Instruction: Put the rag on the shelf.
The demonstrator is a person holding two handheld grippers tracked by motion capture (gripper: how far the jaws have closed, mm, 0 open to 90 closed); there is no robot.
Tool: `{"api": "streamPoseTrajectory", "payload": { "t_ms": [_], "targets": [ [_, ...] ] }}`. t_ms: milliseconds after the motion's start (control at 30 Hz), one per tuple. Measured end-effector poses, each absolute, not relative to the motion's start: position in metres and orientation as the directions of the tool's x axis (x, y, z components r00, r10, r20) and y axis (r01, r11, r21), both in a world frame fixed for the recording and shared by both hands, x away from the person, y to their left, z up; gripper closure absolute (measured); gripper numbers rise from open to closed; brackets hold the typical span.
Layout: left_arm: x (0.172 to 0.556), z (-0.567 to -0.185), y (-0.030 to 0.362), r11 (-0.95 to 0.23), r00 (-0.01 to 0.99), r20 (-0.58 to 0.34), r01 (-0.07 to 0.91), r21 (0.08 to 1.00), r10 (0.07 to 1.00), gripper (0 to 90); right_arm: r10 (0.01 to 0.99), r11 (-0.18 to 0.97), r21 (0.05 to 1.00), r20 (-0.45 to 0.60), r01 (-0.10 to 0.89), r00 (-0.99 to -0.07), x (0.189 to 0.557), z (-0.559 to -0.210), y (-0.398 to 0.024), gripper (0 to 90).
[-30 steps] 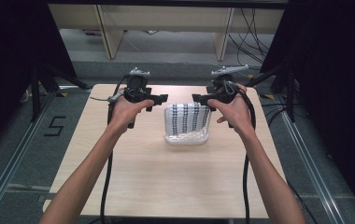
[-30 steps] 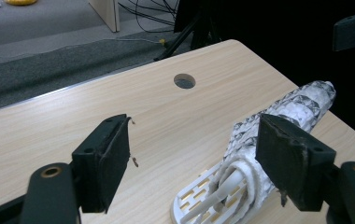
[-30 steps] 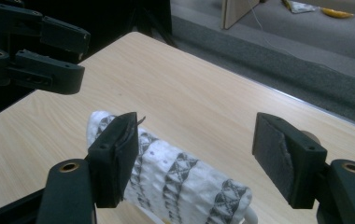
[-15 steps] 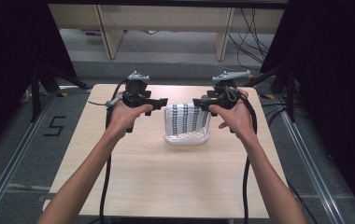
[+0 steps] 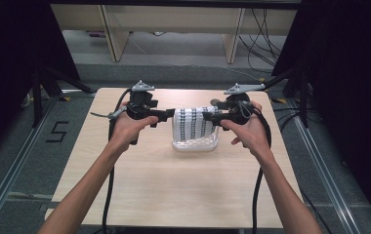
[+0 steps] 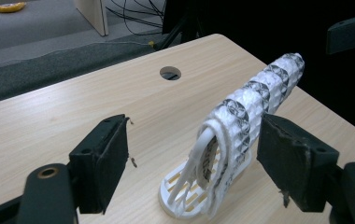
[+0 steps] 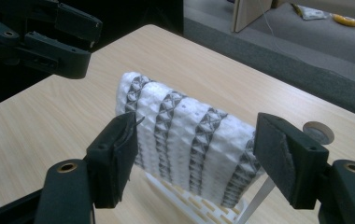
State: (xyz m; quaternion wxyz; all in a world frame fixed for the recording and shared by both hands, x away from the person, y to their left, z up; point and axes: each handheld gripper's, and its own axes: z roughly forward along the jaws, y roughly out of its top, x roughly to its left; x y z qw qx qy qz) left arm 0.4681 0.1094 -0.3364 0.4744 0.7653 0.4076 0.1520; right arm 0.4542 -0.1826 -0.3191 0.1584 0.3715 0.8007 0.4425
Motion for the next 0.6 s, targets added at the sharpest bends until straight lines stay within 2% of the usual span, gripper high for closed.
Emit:
{"api": "streamPoseTrajectory", "payload": {
  "t_ms": [600],
  "targets": [
    [0.437, -0.351, 0.112, -0.225, 0.649, -0.149, 0.457, 0.86, 0.746, 24.3, 0.709, 0.341, 0.829, 0.083, 0.443, -0.701, 0.432, -0.342, -0.188, 31.7]
  ]
}}
